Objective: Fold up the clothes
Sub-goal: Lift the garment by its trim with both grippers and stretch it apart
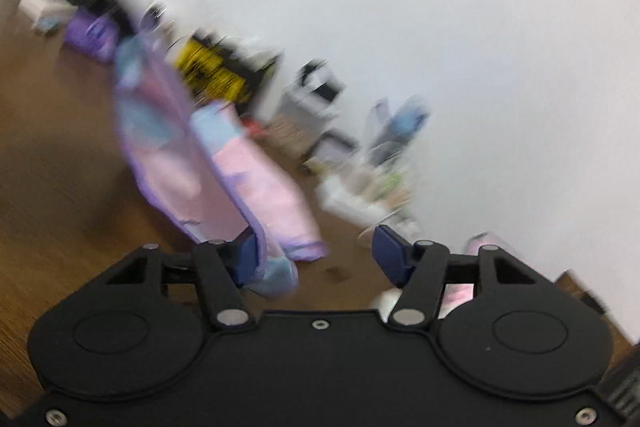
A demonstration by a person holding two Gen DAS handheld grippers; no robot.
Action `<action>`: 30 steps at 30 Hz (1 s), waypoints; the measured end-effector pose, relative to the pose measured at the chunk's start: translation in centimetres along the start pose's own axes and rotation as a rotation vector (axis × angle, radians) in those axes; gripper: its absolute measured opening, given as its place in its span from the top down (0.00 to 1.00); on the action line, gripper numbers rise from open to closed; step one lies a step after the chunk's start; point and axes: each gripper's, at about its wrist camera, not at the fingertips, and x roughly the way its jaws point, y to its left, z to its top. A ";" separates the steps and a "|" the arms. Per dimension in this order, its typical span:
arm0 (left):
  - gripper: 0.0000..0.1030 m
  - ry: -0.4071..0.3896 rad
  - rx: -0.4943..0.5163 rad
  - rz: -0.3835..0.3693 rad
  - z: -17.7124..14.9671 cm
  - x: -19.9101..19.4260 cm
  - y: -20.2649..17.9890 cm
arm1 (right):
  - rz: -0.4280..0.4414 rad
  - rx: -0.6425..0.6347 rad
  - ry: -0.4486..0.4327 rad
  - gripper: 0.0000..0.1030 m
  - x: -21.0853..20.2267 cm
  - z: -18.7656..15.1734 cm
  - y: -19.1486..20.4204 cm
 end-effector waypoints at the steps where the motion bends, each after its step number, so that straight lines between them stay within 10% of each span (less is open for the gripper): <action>1: 0.98 -0.009 -0.011 -0.003 -0.4 -1.0 -0.4 | 0.001 0.004 -0.031 0.36 -1.3 0.4 -1.2; 5: 0.98 0.043 -0.012 -0.026 -3.9 -3.0 -2.2 | 0.116 0.013 -0.009 0.45 -3.5 -0.5 -2.6; 9: 0.98 0.134 0.071 -0.038 -7.7 -2.7 -4.1 | 0.277 -0.052 0.115 0.97 -3.5 -3.7 -0.5; 12: 0.96 0.139 0.172 -0.019 -9.5 -3.0 -5.3 | 0.333 -0.090 0.156 0.97 -4.8 -5.6 1.3; 14: 0.83 0.127 0.227 -0.024 -10.0 -3.3 -5.8 | 0.334 -0.080 0.146 0.97 -5.9 -5.9 1.6; 16: 0.20 0.086 0.283 -0.038 -10.4 -3.9 -6.2 | 0.326 -0.092 0.089 0.97 -7.5 -5.7 1.6; 18: 0.11 -0.010 0.390 -0.043 -10.8 -4.9 -7.1 | 0.314 -0.112 0.031 0.96 -8.7 -5.5 1.3; 23: 0.13 -0.050 0.584 -0.100 -11.1 -3.9 -8.2 | 0.290 -0.177 -0.014 0.96 -10.1 -5.8 1.1; 26: 0.39 -0.058 0.666 -0.124 -11.0 -3.2 -8.5 | 0.291 -0.204 -0.034 0.96 -9.7 -5.4 0.4; 28: 0.78 -0.024 0.713 -0.203 -10.6 -2.4 -8.5 | 0.295 -0.207 -0.037 0.96 -9.7 -5.3 0.2; 30: 0.80 0.015 0.764 -0.237 -10.8 -1.5 -8.5 | 0.294 -0.203 -0.033 0.96 -9.4 -5.3 -0.1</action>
